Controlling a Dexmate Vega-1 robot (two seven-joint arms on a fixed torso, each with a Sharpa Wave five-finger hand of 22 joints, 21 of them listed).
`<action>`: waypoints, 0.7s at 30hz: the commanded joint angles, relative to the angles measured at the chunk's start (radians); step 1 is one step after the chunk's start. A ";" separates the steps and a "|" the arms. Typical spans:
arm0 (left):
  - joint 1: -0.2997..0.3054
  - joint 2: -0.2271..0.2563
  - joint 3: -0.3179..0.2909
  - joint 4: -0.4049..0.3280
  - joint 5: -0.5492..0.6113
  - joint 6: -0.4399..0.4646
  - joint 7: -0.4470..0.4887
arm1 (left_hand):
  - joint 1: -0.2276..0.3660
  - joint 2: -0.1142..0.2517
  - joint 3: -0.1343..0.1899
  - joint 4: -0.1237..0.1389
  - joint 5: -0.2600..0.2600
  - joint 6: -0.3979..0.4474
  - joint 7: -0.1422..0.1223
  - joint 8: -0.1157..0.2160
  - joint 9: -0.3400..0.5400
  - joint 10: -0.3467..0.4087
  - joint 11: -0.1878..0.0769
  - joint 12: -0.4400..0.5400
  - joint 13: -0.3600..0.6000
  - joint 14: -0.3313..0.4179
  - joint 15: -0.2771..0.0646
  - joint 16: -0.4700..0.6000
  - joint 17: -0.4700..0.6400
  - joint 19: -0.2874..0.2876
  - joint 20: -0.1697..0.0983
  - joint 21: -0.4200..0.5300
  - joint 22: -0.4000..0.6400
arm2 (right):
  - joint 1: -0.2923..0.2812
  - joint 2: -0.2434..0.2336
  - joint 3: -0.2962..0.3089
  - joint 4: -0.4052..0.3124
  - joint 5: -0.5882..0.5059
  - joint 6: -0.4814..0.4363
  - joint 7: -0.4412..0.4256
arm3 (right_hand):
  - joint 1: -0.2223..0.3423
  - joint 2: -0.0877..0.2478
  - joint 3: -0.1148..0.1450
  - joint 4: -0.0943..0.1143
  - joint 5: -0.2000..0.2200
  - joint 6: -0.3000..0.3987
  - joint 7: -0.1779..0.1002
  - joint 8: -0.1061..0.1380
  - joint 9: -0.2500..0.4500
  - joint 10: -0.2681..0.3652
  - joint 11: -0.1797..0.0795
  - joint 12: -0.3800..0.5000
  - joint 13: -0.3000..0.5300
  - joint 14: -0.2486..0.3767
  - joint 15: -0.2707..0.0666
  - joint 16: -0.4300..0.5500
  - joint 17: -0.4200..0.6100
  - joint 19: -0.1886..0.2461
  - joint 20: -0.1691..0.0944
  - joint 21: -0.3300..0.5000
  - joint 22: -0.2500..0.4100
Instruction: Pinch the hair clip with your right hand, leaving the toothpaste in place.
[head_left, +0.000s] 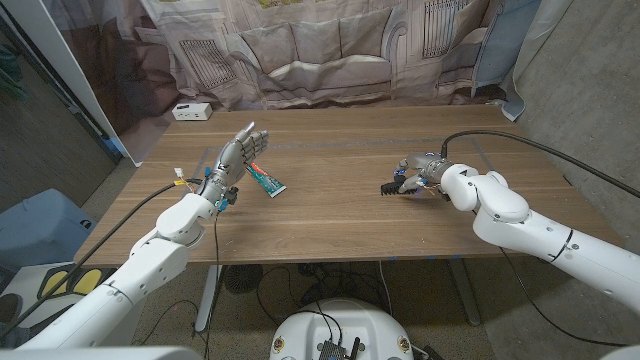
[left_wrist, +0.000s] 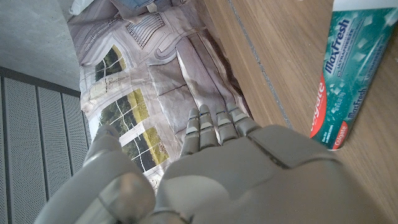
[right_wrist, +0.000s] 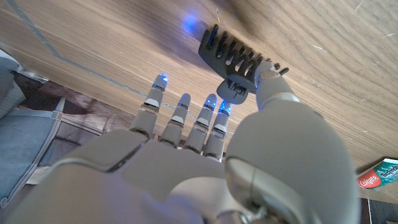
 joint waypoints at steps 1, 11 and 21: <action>-0.009 -0.006 0.004 0.011 -0.004 -0.001 -0.003 | 0.012 0.002 0.008 0.002 0.000 0.010 0.001 -0.003 0.005 0.006 -0.002 0.000 0.006 0.001 0.000 -0.001 0.002 0.001 0.001 -0.005 0.005 | 0.012 0.008 -0.011 0.014 -0.015 0.001 0.013 | 0.009 0.007 -0.001 -0.004 0.004 0.017 -0.004 0.008 0.002 0.015 -0.003 0.005 0.002 0.015 -0.015 0.008 0.002 0.014 0.000 0.004 0.003; -0.011 -0.009 0.008 0.013 -0.003 0.000 -0.001 | 0.012 0.002 0.008 0.002 0.000 0.010 0.000 -0.003 0.005 0.006 -0.002 0.000 0.006 0.000 0.000 -0.001 0.002 0.000 0.001 -0.005 0.005 | 0.009 0.003 -0.007 0.013 -0.019 0.005 0.012 | 0.006 0.009 -0.009 0.002 0.012 0.044 -0.011 0.014 0.001 0.042 -0.007 0.007 0.002 0.032 -0.020 0.015 0.004 0.031 0.000 0.005 0.003; -0.004 -0.007 0.007 0.004 -0.001 0.002 0.007 | 0.012 0.002 0.008 0.003 0.000 0.010 0.001 -0.003 0.005 0.007 -0.002 -0.001 0.006 0.000 0.000 -0.001 0.002 0.000 0.001 -0.005 0.005 | 0.009 0.004 -0.008 0.011 -0.025 0.010 0.018 | 0.015 0.023 -0.019 0.005 0.023 0.122 -0.024 0.033 0.000 0.111 -0.019 0.014 0.003 0.075 -0.037 0.034 0.008 0.060 0.001 0.005 0.003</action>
